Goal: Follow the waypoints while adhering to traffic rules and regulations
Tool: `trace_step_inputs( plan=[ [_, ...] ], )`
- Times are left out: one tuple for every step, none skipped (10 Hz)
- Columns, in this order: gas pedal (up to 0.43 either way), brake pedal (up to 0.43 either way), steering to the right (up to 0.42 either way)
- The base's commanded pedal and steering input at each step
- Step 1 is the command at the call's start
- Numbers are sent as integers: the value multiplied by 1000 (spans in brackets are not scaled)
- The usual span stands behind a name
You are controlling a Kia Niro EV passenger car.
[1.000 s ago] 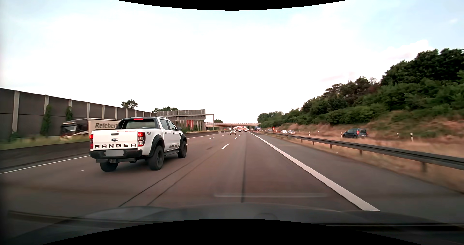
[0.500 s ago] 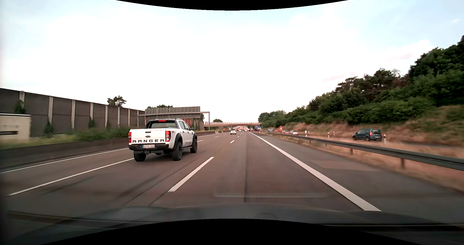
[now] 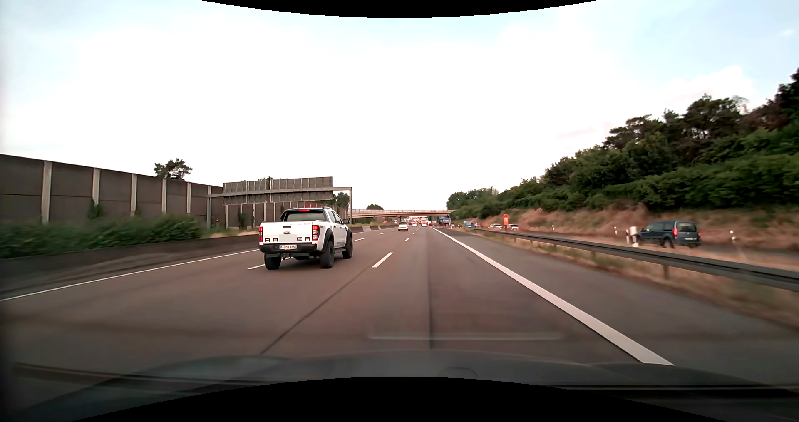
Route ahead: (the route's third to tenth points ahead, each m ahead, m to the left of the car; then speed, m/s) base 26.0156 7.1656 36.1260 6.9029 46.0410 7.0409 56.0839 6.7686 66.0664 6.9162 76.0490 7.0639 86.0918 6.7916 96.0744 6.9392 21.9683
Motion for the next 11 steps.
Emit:
trace_step_inputs(
  plan=[
    [177,0,-10],
    [177,0,-11],
    [177,0,-11],
    [177,0,-11],
    [177,0,-11],
    [177,0,-11],
    [177,0,-11],
    [177,0,-11],
    [177,0,-11],
    [177,0,-11],
    [177,0,-11]
  ],
)
